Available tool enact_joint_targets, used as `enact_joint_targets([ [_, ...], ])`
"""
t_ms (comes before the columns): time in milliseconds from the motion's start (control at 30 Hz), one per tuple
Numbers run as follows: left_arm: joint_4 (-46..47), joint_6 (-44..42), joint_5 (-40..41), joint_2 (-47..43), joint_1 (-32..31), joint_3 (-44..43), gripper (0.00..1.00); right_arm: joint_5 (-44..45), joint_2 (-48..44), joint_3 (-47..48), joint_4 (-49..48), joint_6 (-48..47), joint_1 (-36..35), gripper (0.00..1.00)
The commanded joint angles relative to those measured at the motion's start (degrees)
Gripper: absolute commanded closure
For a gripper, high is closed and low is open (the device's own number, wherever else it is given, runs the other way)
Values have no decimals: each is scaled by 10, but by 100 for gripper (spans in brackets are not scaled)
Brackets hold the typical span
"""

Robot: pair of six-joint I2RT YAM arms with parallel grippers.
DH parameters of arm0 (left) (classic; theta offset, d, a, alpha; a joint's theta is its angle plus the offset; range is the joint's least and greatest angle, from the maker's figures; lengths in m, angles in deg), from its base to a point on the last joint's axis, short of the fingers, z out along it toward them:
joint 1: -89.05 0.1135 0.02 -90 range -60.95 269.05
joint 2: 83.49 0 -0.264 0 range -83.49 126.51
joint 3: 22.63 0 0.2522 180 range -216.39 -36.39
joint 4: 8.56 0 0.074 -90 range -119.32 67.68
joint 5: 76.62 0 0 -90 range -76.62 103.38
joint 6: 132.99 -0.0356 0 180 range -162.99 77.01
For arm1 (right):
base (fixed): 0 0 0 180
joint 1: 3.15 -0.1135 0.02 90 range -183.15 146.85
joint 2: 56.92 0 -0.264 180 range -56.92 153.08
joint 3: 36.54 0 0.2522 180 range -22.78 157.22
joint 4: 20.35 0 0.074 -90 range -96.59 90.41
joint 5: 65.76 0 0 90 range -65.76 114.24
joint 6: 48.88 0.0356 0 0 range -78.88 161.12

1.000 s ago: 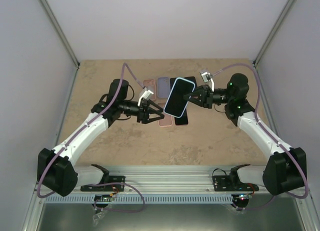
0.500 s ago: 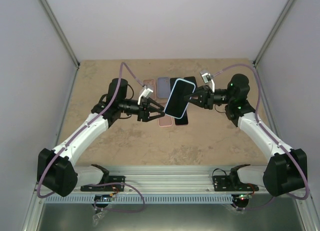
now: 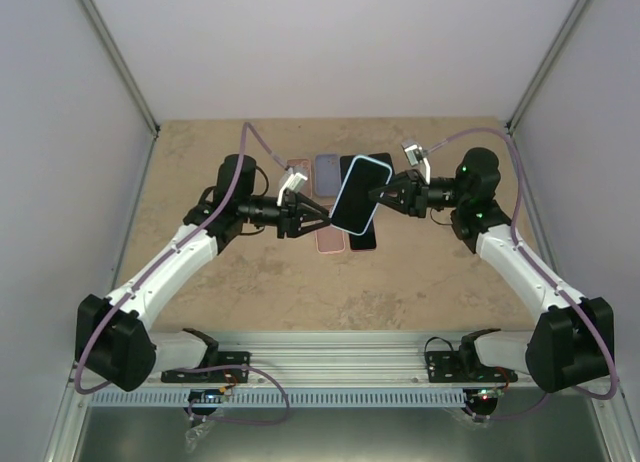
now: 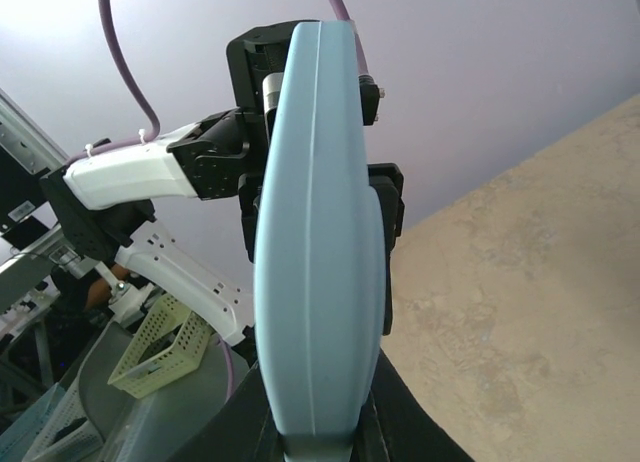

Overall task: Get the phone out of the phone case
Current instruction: Pick up the phone at the center of the board.

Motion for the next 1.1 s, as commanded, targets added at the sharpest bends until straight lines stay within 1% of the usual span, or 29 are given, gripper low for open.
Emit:
enact_joint_targets([
  [0,-8,-12,33,12,3,-13,64,-24,-21,1,-45,10,-2,99],
  [267,-15,-24,46,18,3,-14,72,-40,-25,-5,-98,58,-2,99],
  [467,-15,-35,38,14,3,-6,77,-52,-29,-14,-147,97,-3,99],
  [667,-16,-35,38,12,3,-7,80,-60,-30,-15,-168,112,-10,100],
  [833,-16,-39,43,14,3,-2,81,-69,-29,-18,-208,141,-16,99],
  [933,-15,-40,47,15,3,0,82,-71,-28,-23,-252,176,-19,99],
  [1067,-16,-41,54,18,3,1,83,-73,-27,-23,-274,194,-22,100],
])
